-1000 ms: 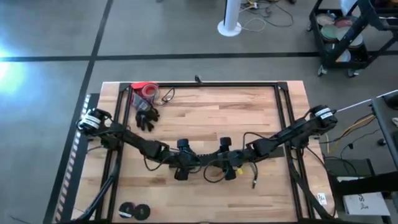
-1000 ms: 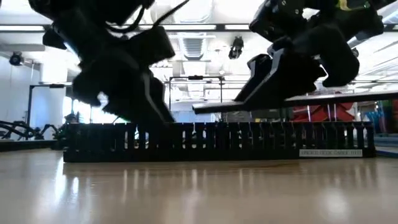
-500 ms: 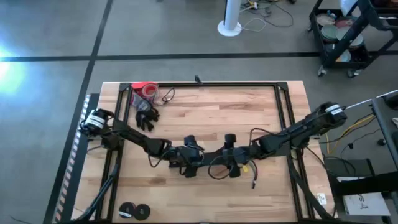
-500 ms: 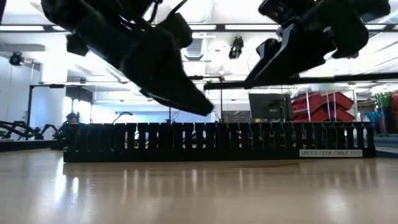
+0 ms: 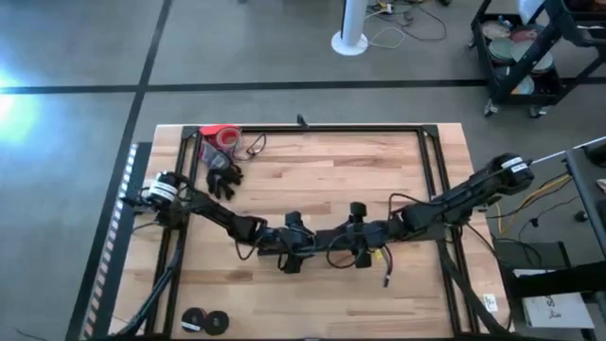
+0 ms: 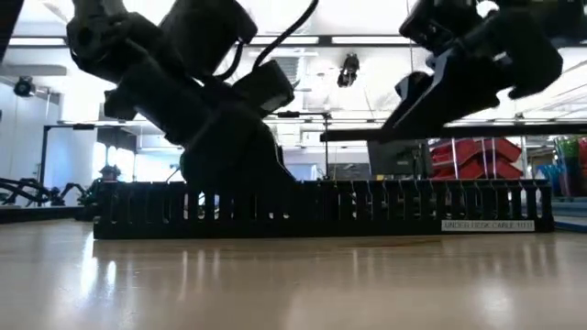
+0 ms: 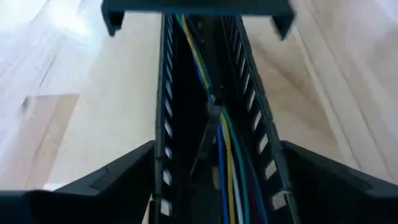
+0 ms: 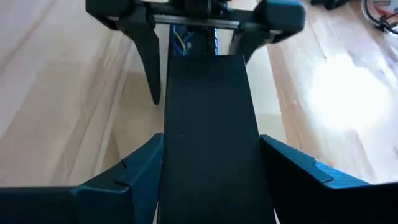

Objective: Ziptie cables
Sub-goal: Close the black cable duct

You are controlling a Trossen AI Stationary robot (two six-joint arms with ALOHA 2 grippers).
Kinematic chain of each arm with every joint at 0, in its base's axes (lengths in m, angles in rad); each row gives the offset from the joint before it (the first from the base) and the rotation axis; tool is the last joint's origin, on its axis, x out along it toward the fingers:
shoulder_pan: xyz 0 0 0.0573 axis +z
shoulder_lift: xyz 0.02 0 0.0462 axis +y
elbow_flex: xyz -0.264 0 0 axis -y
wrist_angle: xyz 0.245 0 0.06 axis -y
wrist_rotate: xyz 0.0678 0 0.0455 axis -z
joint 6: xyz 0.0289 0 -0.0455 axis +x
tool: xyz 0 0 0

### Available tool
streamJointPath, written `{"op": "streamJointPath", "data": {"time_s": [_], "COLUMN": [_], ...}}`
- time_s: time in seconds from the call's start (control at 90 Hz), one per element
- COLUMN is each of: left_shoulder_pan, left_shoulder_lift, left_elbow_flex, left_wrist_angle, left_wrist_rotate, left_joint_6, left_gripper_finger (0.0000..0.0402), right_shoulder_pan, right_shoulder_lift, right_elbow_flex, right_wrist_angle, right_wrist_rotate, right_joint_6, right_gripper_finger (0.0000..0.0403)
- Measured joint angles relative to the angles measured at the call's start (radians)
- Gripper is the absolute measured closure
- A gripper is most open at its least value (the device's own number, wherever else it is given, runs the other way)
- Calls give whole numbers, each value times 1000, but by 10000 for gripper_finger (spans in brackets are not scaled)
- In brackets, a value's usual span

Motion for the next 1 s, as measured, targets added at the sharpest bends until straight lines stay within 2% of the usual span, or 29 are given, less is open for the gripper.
{"op": "streamJointPath", "data": {"time_s": [0.3, 0.444, 0.644, 0.878, 1.0], "left_shoulder_pan": [-2, -4, -6, -24, -42], "left_shoulder_lift": [-7, -21, -52, -54, -54], "left_elbow_flex": [-7, -28, -91, -98, -99], "left_wrist_angle": [-86, -130, -117, -97, -103], "left_wrist_rotate": [8, 28, 36, 35, 30], "left_joint_6": [-21, -34, -91, -73, -64], "left_gripper_finger": [183, 182, 140, 178, 178], "right_shoulder_pan": [7, 20, 27, 26, 26], "right_shoulder_lift": [90, 96, 105, 155, 151], "right_elbow_flex": [-4, -4, -5, -6, -5], "right_wrist_angle": [47, 64, 71, 117, 116], "right_wrist_rotate": [-3, -5, 11, 38, 51], "right_joint_6": [-6, -10, -5, -48, -74], "right_gripper_finger": [188, 188, 188, 188, 188]}}
